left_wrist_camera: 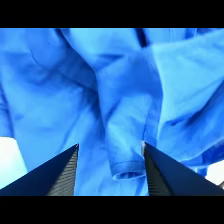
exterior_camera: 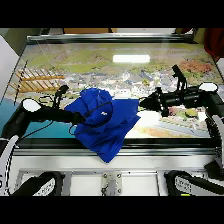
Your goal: Fold the clothes and pants, and hang the long-sleeved shirts on hangers.
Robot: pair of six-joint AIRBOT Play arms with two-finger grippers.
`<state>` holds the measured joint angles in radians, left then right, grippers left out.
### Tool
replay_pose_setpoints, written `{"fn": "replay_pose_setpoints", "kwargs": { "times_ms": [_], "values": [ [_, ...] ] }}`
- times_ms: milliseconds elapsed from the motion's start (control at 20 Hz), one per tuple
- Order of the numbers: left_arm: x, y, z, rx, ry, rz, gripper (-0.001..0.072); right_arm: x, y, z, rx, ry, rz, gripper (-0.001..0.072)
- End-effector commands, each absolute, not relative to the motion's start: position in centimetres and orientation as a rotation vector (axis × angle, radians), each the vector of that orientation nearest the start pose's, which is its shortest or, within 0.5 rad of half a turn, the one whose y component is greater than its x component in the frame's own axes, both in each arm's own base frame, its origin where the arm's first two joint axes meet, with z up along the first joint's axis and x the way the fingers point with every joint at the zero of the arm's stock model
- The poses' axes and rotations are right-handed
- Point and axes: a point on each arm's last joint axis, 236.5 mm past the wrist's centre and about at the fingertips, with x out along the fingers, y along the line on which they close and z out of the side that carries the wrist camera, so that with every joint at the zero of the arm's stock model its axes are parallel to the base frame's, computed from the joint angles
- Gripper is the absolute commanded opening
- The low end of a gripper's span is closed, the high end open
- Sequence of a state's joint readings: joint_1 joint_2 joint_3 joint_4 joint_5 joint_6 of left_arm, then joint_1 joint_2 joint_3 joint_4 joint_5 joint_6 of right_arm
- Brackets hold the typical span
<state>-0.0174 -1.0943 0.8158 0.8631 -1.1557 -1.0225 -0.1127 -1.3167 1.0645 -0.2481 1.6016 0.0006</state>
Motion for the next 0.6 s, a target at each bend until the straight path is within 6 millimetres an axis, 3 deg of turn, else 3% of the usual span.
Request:
{"fn": "replay_pose_setpoints", "kwargs": {
  "times_ms": [0,250,450,550],
  "values": [
    [30.6,-12.9,2.1,-0.214,1.129,-0.652,0.0410,32.0,19.4,14.1,0.029,0.387,1.501,0.0004],
    [27.1,-12.4,1.9,-0.159,1.214,-0.800,0.0410,32.1,19.4,14.1,0.028,0.387,1.495,0.0003],
    [27.3,-14.0,-0.1,-0.131,1.249,-0.840,0.0411,32.1,19.4,14.1,0.028,0.388,1.496,0.0004],
    [28.6,-14.5,-0.8,-0.123,1.224,-0.813,0.0410,32.1,19.4,14.1,0.039,0.398,1.493,0.0004]
  ]
}}
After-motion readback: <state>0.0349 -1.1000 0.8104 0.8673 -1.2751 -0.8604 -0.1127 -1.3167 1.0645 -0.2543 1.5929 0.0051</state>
